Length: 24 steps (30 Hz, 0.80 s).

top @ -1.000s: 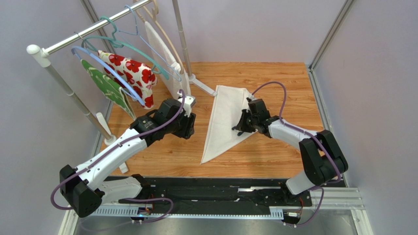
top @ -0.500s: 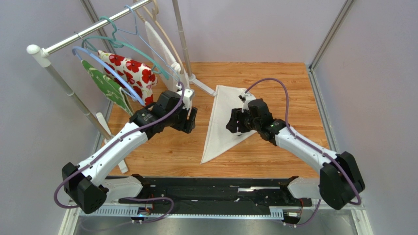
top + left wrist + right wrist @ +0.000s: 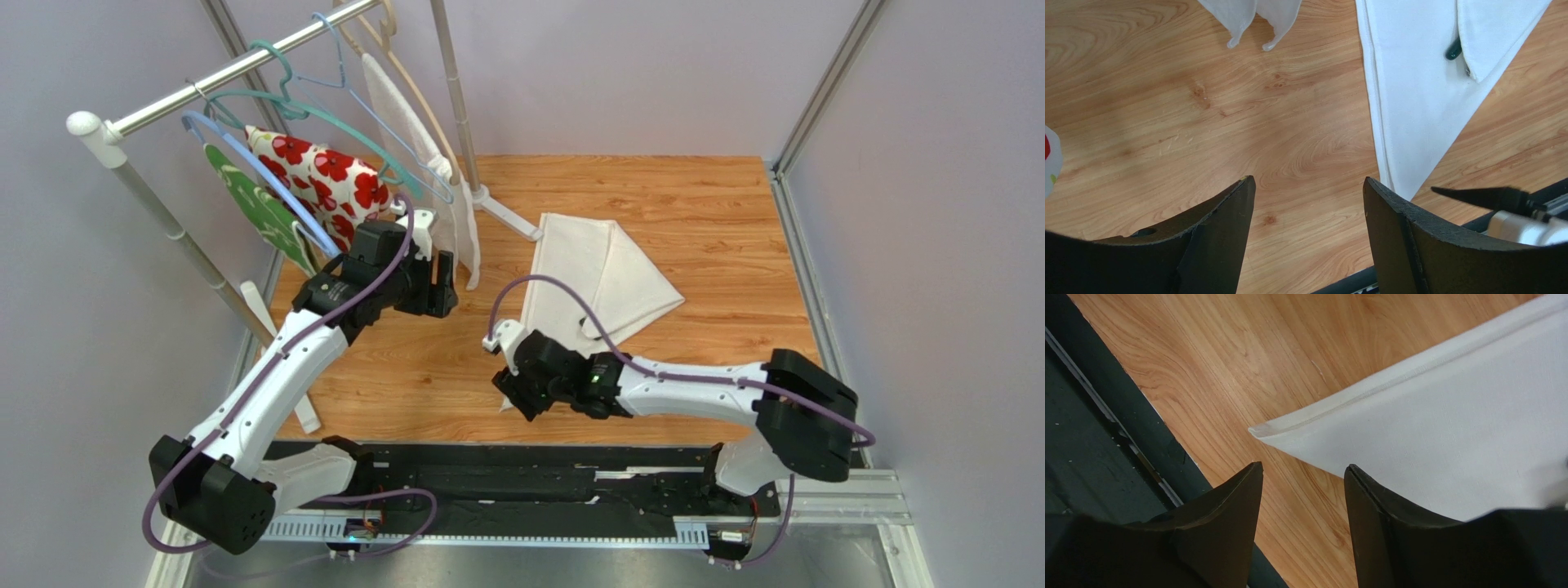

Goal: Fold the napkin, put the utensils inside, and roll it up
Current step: Fold the napkin

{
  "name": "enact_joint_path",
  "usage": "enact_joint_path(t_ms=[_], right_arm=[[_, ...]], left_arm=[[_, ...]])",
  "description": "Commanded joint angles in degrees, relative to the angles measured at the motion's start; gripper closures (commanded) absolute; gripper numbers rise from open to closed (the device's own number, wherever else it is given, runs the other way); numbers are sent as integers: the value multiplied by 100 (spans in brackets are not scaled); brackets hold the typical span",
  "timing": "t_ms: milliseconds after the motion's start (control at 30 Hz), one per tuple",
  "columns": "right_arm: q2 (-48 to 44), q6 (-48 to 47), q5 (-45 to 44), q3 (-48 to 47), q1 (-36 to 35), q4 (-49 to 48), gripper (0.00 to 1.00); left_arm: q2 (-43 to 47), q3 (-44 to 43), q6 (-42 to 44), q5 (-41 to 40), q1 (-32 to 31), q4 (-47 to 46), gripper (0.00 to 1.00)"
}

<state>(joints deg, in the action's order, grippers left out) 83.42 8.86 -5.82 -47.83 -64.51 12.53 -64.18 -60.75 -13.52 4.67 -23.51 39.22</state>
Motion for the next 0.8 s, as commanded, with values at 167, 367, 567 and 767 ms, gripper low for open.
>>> enact_joint_path(t_ms=[167,367,567,767], right_arm=[[1053,-1088,-1588,-683,-1011,-234,46],[1186,-1124,-1615,-631,-1072,-225,46],[1423,-1264,-1641,-561,-1072,-462,51],[1607,-1414,-1501,-552,-1064,-559,53]], left_arm=[[204,37,-98,228,127,-222,26],[178,37,-98,263,136,-231,26],[169,46,-107,263,145,-240,26],[152,28,-98,280,145,-231,26]])
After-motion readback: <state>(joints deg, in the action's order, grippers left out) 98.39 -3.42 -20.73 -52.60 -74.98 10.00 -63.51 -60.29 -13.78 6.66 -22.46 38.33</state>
